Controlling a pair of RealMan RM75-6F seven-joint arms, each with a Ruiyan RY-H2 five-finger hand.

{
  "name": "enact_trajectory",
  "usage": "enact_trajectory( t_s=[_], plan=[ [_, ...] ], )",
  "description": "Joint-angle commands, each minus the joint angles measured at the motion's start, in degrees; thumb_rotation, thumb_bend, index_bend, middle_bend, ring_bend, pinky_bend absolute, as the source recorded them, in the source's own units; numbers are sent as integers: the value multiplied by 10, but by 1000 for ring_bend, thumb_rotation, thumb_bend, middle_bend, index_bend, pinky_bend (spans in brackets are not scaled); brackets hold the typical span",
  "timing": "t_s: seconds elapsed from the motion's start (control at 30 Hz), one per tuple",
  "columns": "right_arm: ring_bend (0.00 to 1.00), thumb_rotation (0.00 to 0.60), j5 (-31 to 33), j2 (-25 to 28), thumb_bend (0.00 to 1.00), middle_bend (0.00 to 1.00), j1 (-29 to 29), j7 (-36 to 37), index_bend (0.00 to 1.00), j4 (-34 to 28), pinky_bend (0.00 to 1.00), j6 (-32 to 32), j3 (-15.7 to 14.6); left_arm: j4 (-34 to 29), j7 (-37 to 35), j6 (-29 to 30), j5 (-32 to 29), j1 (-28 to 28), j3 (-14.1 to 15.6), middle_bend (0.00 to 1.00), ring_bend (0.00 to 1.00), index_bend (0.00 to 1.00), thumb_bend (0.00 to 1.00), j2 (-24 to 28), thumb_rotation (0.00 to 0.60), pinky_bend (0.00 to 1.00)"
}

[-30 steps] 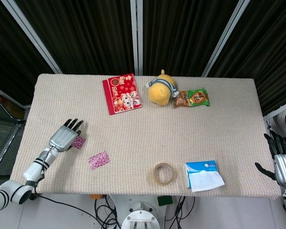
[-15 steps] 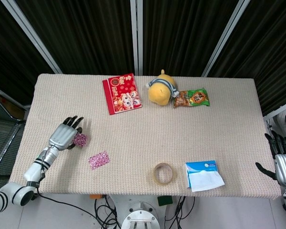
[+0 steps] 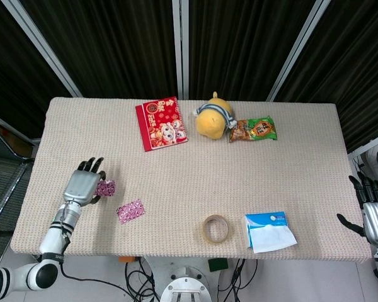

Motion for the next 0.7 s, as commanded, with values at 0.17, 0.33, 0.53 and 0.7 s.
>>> enact_trajectory(
  t_s=[0.17,0.33,0.53,0.7],
  plan=[
    [0,600,-7,1,418,0,-2,10,0,4,0,6,-2,-153,164,126,-216,-36,-18,27,0,516,207,-49,600,130],
    [0,600,-12,-1,420,0,-2,13,0,5,0,6,-5,-163,184,159,-238,-57,-21,27,0,517,207,-89,600,132],
    [0,600,-16,0,420,0,-3,10,0,2,0,10,-6,-147,190,181,-230,-73,-17,38,0,543,207,-130,599,133],
    [0,600,-14,1,418,0,-3,8,0,1,0,9,-6,-135,192,190,-241,-81,-17,41,0,554,208,-155,590,134]
  ],
)
